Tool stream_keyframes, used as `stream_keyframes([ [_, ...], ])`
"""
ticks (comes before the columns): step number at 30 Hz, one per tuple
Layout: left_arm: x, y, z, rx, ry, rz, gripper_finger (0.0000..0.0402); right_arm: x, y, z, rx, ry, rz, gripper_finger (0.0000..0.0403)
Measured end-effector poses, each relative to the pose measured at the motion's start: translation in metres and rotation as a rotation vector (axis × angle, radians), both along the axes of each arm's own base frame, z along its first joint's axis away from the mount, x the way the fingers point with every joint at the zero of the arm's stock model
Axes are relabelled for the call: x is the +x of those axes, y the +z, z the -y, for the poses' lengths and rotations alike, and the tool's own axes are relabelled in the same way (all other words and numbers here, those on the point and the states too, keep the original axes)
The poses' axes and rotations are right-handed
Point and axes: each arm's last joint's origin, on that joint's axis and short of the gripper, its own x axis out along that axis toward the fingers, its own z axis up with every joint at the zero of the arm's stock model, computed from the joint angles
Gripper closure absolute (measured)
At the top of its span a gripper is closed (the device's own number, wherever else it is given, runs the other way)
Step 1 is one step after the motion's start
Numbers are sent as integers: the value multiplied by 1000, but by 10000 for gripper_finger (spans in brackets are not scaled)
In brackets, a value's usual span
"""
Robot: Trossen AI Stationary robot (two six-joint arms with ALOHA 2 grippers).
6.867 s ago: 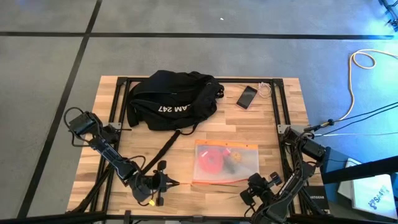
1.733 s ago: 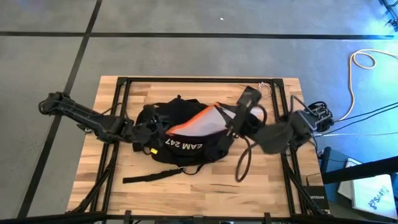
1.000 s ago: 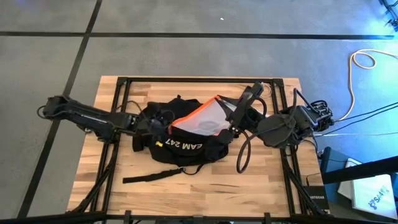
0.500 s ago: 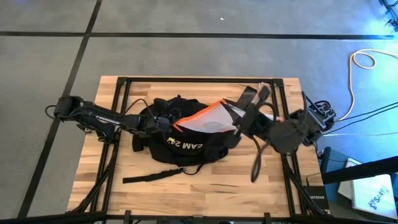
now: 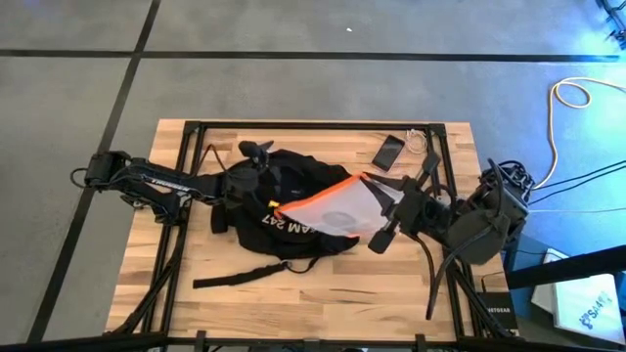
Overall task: Unpack backpack
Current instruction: Put the zipper pouch into the black backpack
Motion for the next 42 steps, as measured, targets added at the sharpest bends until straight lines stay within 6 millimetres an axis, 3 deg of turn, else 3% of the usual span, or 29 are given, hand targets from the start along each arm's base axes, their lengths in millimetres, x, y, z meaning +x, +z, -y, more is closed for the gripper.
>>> stream_keyframes([
  [9,1,5,7,26,-21,23,80,4,2,6,-5,-18,4,388],
  [15,1,13,7,53,0,74,80,17,4,14,64,73,34,388],
  [22,1,17,7,68,18,98,80,45,-9,24,129,271,-42,388],
  [25,1,18,7,70,22,101,80,62,-18,25,84,422,-118,389],
  [28,1,19,7,70,27,115,80,79,-26,28,-32,437,-169,398],
  [32,1,19,8,76,39,113,80,95,-33,51,-108,376,-234,394],
  [42,-1,36,13,128,76,201,80,115,-26,103,-126,551,-172,400],
])
